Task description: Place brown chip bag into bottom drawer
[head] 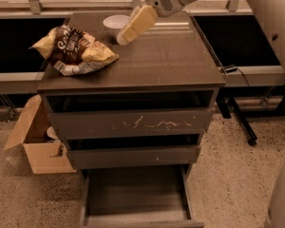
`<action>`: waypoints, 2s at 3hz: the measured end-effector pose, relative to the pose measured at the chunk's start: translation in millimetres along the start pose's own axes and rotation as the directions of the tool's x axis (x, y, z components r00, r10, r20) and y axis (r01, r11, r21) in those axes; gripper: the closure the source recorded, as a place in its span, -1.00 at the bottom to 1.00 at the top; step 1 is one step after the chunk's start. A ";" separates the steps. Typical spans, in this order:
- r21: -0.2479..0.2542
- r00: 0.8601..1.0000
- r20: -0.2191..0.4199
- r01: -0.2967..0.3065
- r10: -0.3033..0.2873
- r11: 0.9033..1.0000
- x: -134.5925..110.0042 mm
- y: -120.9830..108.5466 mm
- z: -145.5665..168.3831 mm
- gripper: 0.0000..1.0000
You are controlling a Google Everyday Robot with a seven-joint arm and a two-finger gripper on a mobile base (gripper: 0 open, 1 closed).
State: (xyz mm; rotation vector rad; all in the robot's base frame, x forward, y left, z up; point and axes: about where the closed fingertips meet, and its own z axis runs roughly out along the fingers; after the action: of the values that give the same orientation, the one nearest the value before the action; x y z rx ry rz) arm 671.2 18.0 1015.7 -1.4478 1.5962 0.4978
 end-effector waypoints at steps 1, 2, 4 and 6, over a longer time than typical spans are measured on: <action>-0.026 1.000 0.009 -0.015 0.016 1.000 -0.4 -14.9 38.6 -1.00; -0.071 1.000 0.006 -0.029 0.030 0.997 -16.0 -29.6 97.6 -1.00; -0.105 0.997 -0.020 -0.070 0.068 0.992 -34.4 -34.3 162.6 -1.00; -0.130 0.994 -0.069 -0.089 0.081 0.987 -34.8 -29.0 210.3 -1.00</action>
Offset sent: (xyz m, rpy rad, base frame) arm 0.0930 0.1160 -0.0310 0.0120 0.0865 0.0615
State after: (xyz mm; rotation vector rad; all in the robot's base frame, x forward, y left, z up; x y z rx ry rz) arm 767.4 196.1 943.0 -1.5122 1.7082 0.6238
